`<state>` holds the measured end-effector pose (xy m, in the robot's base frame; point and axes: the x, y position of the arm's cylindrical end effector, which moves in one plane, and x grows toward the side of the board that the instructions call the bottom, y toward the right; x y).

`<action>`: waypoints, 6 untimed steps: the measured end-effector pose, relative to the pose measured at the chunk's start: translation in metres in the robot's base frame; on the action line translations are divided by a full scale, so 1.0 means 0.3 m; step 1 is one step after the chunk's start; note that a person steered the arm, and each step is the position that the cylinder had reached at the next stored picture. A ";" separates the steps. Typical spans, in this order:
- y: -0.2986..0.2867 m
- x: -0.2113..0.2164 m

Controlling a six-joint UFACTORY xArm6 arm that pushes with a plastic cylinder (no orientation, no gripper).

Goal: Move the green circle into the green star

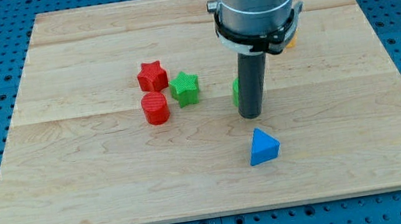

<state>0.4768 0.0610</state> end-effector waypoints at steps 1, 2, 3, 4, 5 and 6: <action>-0.268 -0.002; -0.165 0.077; 0.018 0.071; 0.161 -0.040; -0.020 -0.101; -0.261 -0.091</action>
